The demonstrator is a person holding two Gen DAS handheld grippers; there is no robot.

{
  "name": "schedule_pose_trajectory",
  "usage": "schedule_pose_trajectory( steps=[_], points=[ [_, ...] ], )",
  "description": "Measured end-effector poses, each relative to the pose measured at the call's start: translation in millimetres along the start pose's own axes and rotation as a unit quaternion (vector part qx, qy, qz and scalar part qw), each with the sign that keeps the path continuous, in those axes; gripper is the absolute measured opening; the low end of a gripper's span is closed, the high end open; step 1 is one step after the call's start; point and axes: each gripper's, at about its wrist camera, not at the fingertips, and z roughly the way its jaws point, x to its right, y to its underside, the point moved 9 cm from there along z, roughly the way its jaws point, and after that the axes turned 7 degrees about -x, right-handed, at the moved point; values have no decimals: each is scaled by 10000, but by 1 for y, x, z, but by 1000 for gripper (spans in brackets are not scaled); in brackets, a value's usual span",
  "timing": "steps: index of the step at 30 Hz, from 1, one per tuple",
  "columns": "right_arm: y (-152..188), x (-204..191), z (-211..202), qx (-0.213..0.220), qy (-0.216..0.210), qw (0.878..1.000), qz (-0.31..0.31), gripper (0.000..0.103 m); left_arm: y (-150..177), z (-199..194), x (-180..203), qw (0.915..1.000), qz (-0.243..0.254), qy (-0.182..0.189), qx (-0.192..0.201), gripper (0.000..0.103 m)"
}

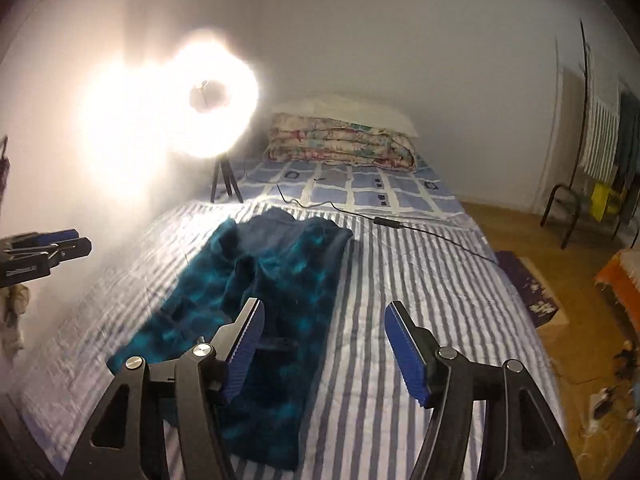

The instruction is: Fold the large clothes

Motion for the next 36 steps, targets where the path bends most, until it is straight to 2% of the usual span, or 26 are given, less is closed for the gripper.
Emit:
schedule_pose_trajectory(
  steps=[4,8,9,10,12,13,14,17,24,28,30,31,32,34,36],
  points=[
    [-30,19,23,-4,-284,9994,191,65,-38,33,-28,9997,-165,108,-148,53],
    [-49,34,58,-204,-691,9963,478,65,-64,85,-46,9992,-37,168,-373,53],
    [-53,38,72,-302,-779,9950,548,63,-65,98,-48,9989,16,170,-427,53],
    [-56,42,86,-390,-900,9932,629,53,-67,112,-50,9987,77,154,-483,52],
    [-59,48,114,-583,-1050,9895,802,40,-67,146,-55,9979,217,107,-606,37],
    [-59,50,126,-644,-1085,9882,870,40,-64,162,-56,9971,275,106,-706,27],
    [-59,53,142,-721,-1116,9867,933,39,-60,178,-58,9962,325,109,-801,22],
    [-54,55,184,-932,-1240,9832,958,36,-53,230,-66,9942,402,132,-988,17],
    [-38,51,262,-1374,-1271,9797,717,36,-52,317,-68,9914,426,326,-1196,16],
    [-35,49,294,-1507,-1288,9782,611,36,-57,352,-45,9883,837,350,-1226,16],
    [-34,47,310,-1585,-1271,9776,550,36,-50,372,-37,9846,1158,86,-1309,16],
    [-34,45,318,-1642,-1278,9768,512,36,-50,375,-32,9855,1336,-31,-1043,15],
    [-34,44,323,-1688,-1303,9758,481,36,-50,376,-31,9853,1396,-48,-984,14],
    [-33,40,335,-1814,-1347,9734,381,36,-51,374,-35,9861,1277,122,-1057,14],
    [-35,38,345,-1929,-1352,9715,269,36,-60,362,-47,9890,785,563,-1123,14]
  ],
)
